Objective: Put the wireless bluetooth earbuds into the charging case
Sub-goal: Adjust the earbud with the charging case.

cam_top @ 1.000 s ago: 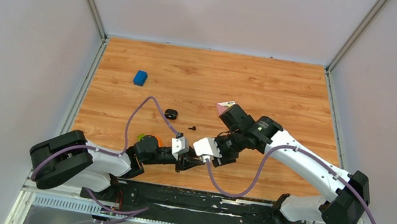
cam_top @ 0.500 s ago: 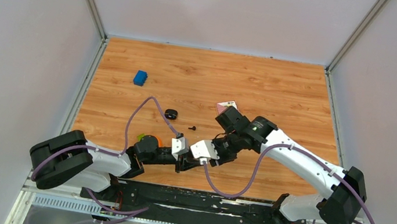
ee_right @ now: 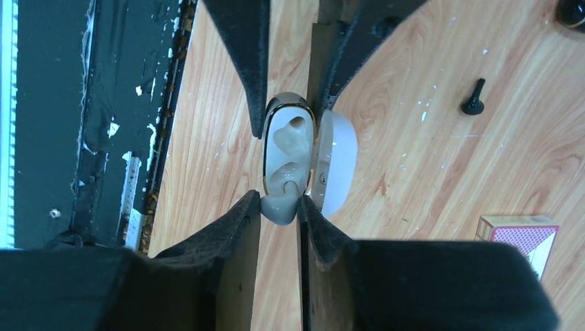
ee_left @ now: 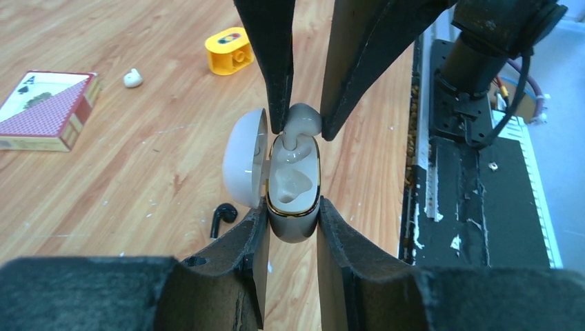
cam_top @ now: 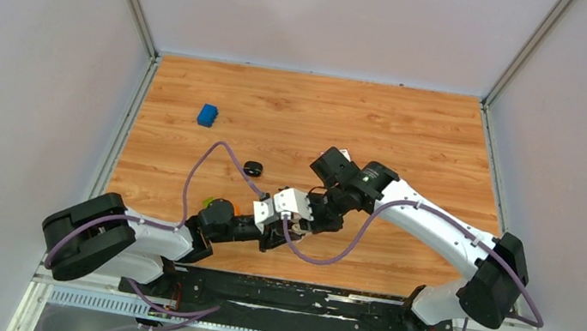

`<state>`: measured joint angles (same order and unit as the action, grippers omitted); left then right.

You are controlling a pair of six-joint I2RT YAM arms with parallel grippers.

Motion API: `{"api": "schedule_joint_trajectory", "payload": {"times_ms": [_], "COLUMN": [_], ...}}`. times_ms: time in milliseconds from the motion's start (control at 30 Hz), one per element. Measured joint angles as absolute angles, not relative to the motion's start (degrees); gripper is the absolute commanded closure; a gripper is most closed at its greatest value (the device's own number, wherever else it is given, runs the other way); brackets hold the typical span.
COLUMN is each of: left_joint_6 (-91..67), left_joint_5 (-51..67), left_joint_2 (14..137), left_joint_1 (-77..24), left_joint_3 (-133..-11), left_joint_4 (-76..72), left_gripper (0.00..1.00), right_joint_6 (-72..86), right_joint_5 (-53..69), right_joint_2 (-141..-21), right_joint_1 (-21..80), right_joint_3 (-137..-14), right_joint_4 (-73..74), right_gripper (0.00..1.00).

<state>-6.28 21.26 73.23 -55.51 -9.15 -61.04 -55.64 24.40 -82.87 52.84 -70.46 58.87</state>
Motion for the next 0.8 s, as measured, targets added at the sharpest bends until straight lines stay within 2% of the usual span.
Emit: {"api": "schedule_joint_trajectory", "payload": {"times_ms": [433,667,800], "left_joint_6": [-5.96,-5.45,-5.21], "left_joint_5": [13.56,11.33,11.18], "left_joint_2": [70.48,69.91,69.63], "left_joint_1": [-55.33,-55.37,-55.42], "left_joint_3": [-7.92,-7.88,-7.88], "left_joint_4": [-59.11,-58.94,-59.55], "left_gripper": [1.00,1.00,1.00], "right_joint_6": [-37.63,-30.55,-28.91], "right_joint_5": [19.94,19.16,20.45], "right_joint_2": [-91.15,-94.39,-94.85], "right_joint_1": [52.18,51.81,51.83], "right_joint_3": [-78.15,-82.08,-84.29], "right_joint_4": [58.98,59.75,59.81], "right_gripper": [0.80,0.63,0.61]}}
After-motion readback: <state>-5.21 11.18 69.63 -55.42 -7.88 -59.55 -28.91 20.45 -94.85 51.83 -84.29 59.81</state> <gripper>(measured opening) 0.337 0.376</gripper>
